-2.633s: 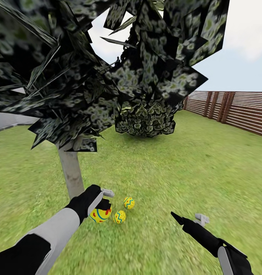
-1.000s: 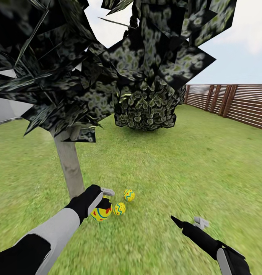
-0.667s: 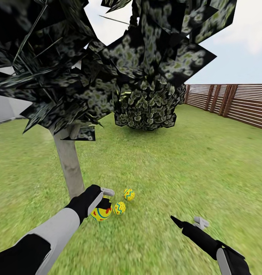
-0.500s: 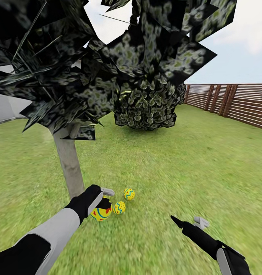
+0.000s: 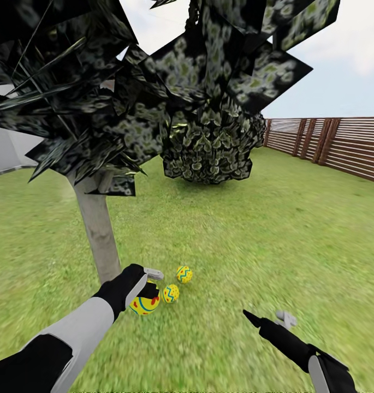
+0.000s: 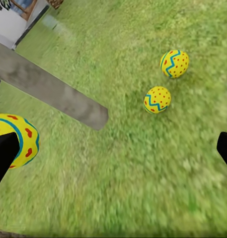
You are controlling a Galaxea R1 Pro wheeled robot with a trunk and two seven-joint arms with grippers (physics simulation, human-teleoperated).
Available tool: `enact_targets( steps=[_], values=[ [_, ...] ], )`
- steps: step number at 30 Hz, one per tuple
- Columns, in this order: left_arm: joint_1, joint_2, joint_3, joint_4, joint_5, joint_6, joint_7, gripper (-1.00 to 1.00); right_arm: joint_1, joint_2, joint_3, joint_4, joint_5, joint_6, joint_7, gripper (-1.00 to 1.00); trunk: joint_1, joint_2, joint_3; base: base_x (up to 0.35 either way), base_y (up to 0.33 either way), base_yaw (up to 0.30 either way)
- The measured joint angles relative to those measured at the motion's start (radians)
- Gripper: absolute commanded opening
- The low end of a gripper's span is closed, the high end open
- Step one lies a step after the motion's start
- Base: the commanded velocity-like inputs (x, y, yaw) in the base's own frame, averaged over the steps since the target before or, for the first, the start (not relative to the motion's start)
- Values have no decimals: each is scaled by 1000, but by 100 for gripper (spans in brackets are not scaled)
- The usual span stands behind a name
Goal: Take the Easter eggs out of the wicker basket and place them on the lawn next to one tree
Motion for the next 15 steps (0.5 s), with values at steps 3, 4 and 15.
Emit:
enact_targets(
  steps=[3, 4, 15],
  values=[
    [0, 0, 0, 0, 0, 0, 0, -100, 0, -1, 0, 2, 0, 0, 0, 100, 12, -21, -13, 0, 0, 0],
    [0, 0, 0, 0, 0, 0, 0, -100, 0, -1, 0, 3, 0, 0, 0, 100, 15, -28, -17, 0, 0, 0],
    [0, 0, -1, 0, 0, -11, 0, -100, -1, -1, 0, 22, 1, 0, 0, 100, 58, -105, -65, 0, 0, 0]
  ],
)
